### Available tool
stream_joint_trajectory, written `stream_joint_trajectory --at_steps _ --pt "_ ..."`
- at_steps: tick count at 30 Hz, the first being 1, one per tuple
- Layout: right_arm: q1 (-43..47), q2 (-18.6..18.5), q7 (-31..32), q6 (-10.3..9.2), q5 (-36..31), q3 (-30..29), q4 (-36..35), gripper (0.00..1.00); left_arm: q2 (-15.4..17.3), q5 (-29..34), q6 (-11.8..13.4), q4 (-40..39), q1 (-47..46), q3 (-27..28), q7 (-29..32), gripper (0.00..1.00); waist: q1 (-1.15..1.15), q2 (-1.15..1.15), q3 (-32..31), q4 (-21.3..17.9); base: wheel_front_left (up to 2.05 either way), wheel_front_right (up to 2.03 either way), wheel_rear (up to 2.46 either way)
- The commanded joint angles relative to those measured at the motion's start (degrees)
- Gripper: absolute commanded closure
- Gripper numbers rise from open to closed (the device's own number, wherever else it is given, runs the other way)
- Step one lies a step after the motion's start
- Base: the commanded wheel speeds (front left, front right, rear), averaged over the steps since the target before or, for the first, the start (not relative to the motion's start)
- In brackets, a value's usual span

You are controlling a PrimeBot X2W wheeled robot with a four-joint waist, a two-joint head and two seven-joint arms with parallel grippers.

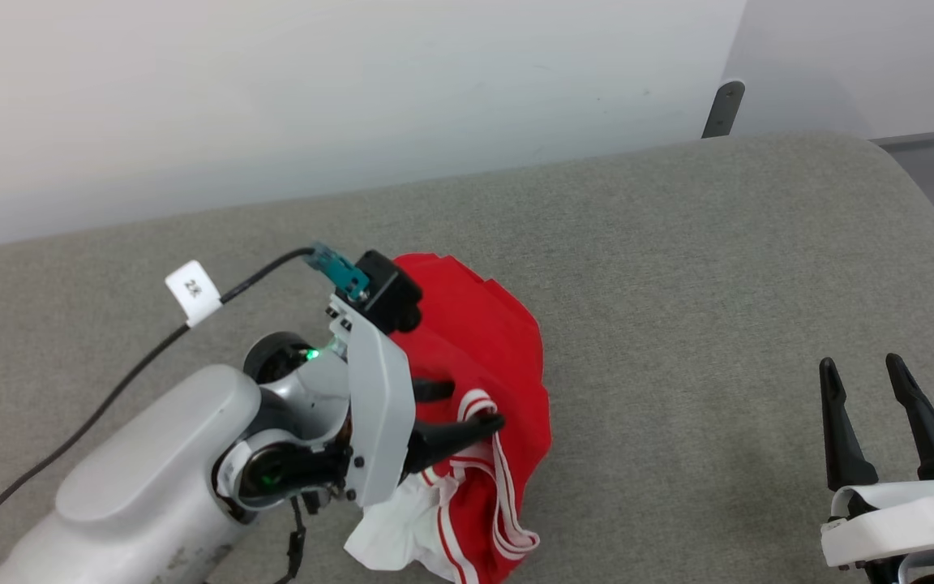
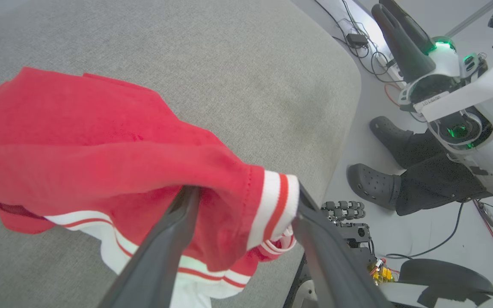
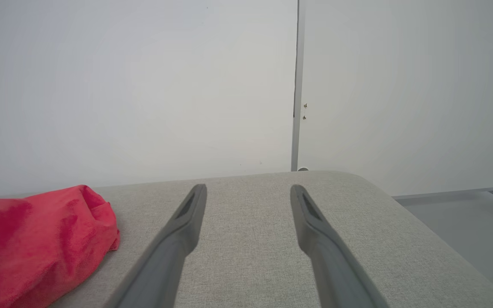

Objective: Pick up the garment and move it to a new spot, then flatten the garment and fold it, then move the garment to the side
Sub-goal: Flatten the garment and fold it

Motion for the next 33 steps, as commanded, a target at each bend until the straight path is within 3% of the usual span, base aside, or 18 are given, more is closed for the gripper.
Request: stream_joint_trajectory --at_steps 1,10,33 --pt "0.24 -0.21 -0.29 0.00 -0.53 -0.10 -0.20 0.00 0.04 0.01 -0.16 -0.10 0.12 -0.12 0.14 0.00 0.00 0.00 0.00 0.01 0.00 0.00 0.00" --pt "0.52 0.17 -0.29 0.00 -0.77 -0.07 -0.31 0.00 2.68 -0.29 2.87 -1.80 0.73 -3.80 8.10 0.00 0.00 0.00 0.17 0.00 0.00 0.00 0.00" --pt "-0.32 0.86 -0.29 0.00 -0.66 -0.07 0.19 0.00 6.41 1.06 9.01 -9.89 -1.04 -8.36 19.66 0.00 0.00 0.00 0.89 -0.27 0.00 0.00 0.00"
